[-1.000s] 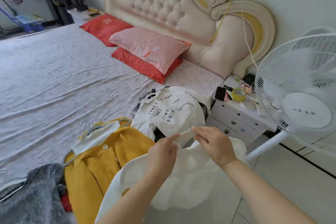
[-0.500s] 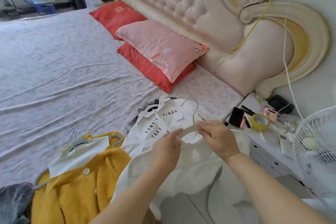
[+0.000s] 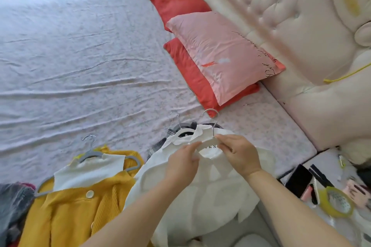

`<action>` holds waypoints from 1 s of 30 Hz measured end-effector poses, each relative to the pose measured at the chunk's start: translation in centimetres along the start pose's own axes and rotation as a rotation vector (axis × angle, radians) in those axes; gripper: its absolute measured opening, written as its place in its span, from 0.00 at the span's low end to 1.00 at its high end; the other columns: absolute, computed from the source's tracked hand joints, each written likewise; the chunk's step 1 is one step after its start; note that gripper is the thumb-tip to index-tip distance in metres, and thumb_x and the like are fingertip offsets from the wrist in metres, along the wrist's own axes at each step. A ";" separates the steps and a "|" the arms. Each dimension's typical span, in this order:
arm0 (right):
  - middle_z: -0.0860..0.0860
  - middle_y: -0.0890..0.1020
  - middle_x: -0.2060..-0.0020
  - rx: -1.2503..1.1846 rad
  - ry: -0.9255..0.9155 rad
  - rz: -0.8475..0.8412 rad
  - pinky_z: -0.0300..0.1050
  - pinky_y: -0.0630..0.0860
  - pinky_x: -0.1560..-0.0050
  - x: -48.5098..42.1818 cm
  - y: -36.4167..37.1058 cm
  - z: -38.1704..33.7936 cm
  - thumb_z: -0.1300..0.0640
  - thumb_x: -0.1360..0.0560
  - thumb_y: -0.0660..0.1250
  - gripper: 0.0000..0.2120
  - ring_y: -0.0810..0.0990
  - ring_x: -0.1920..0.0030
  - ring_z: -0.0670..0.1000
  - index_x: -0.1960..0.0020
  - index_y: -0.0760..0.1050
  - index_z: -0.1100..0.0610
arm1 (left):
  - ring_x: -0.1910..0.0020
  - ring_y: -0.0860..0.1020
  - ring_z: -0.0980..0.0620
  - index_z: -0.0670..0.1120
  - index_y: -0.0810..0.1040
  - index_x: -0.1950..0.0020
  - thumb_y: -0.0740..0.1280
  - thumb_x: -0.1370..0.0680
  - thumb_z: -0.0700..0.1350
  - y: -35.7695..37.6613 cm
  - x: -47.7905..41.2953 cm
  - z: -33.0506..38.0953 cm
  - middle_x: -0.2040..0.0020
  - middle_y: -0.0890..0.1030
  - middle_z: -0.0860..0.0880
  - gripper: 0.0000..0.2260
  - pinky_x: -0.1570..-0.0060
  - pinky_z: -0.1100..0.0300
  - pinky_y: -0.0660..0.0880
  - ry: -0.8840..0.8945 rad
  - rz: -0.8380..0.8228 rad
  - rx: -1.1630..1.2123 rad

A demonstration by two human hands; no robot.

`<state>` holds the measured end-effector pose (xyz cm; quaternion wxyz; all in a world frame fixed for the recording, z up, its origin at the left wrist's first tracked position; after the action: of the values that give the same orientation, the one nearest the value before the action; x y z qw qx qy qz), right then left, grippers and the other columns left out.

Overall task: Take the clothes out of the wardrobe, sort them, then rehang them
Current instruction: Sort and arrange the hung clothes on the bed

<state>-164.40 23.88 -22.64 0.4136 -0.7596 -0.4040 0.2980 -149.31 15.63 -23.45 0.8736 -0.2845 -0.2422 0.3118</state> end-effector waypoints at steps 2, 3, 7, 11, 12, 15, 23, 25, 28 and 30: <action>0.49 0.84 0.55 -0.022 -0.029 -0.065 0.39 0.73 0.54 -2.8 1.9 0.5 0.57 0.30 0.69 0.12 0.81 0.53 0.54 0.47 0.82 0.51 | 0.35 0.69 0.53 0.53 0.66 0.30 0.58 0.23 0.39 0.0 -2.2 -1.0 0.34 0.72 0.52 0.22 0.40 0.64 0.62 -0.073 0.016 -0.013; 0.49 0.84 0.56 -0.038 -0.032 -0.099 0.43 0.75 0.54 -4.0 2.8 0.8 0.58 0.30 0.70 0.12 0.81 0.53 0.54 0.46 0.81 0.51 | 0.34 0.68 0.53 0.53 0.66 0.30 0.58 0.23 0.39 0.0 -3.3 -1.6 0.33 0.72 0.52 0.22 0.40 0.65 0.61 -0.112 0.020 -0.016; 0.49 0.84 0.54 -0.086 -0.027 -0.208 0.49 0.77 0.53 -8.4 6.9 2.0 0.59 0.28 0.70 0.13 0.80 0.50 0.53 0.45 0.81 0.50 | 0.34 0.68 0.53 0.53 0.66 0.29 0.59 0.23 0.39 0.5 -7.3 -4.1 0.33 0.71 0.51 0.23 0.40 0.65 0.62 -0.239 0.022 -0.020; 0.49 0.81 0.46 -0.055 0.002 -0.376 0.48 0.74 0.49 -11.9 11.7 3.0 0.58 0.23 0.62 0.14 0.76 0.43 0.52 0.40 0.77 0.50 | 0.32 0.65 0.54 0.51 0.62 0.28 0.60 0.23 0.41 0.8 -10.1 -6.3 0.30 0.66 0.52 0.23 0.39 0.66 0.61 -0.317 0.000 -0.053; 0.50 0.79 0.44 -0.032 0.021 -0.428 0.47 0.71 0.47 -12.5 12.7 3.3 0.58 0.22 0.60 0.15 0.74 0.41 0.52 0.38 0.75 0.50 | 0.31 0.64 0.53 0.51 0.62 0.27 0.61 0.22 0.42 0.9 -10.6 -6.8 0.29 0.65 0.52 0.24 0.38 0.64 0.61 -0.335 -0.001 -0.066; 0.53 0.74 0.38 0.017 0.063 -0.577 0.44 0.67 0.42 -13.4 15.4 4.1 0.59 0.22 0.59 0.18 0.69 0.36 0.52 0.33 0.70 0.53 | 0.30 0.63 0.52 0.49 0.61 0.27 0.61 0.22 0.43 1.4 -11.2 -8.3 0.29 0.65 0.51 0.24 0.38 0.60 0.63 -0.402 -0.022 -0.077; 0.51 0.70 0.34 0.064 0.111 -0.776 0.45 0.65 0.36 -9.8 17.1 4.8 0.55 0.23 0.62 0.20 0.65 0.33 0.52 0.31 0.67 0.54 | 0.31 0.65 0.51 0.49 0.62 0.27 0.61 0.22 0.44 0.7 -8.6 -10.6 0.29 0.65 0.50 0.23 0.37 0.58 0.65 -0.544 0.004 -0.076; 0.52 0.70 0.35 0.059 0.101 -0.795 0.45 0.65 0.35 -9.2 16.7 4.2 0.54 0.23 0.62 0.20 0.65 0.33 0.52 0.31 0.67 0.54 | 0.31 0.65 0.50 0.49 0.62 0.27 0.61 0.22 0.45 -0.1 -7.6 -10.8 0.29 0.66 0.50 0.23 0.37 0.58 0.64 -0.569 0.030 -0.085; 0.52 0.70 0.35 0.075 0.040 -0.817 0.44 0.65 0.36 -8.5 15.9 2.3 0.54 0.22 0.62 0.21 0.65 0.33 0.52 0.30 0.66 0.54 | 0.31 0.65 0.50 0.49 0.61 0.27 0.61 0.21 0.45 -1.6 -5.6 -10.6 0.30 0.66 0.50 0.22 0.36 0.57 0.65 -0.591 0.065 -0.109; 0.52 0.69 0.35 0.073 -0.009 -0.827 0.44 0.65 0.37 -8.0 15.3 0.6 0.54 0.22 0.61 0.20 0.65 0.33 0.52 0.31 0.65 0.53 | 0.31 0.65 0.50 0.49 0.61 0.27 0.60 0.21 0.45 -2.7 -3.9 -10.3 0.29 0.66 0.50 0.22 0.35 0.55 0.65 -0.614 0.094 -0.116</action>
<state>-163.21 12.16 -35.28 0.5235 -0.5168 -0.6659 0.1245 -144.65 7.68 -30.09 0.7268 -0.2372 -0.4984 0.4088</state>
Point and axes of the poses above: each hand's wrist, its own x-axis away from the middle knuckle, its own y-axis out of the palm, z = x × y, the point moved 4 cm from there along -x, towards the middle knuckle
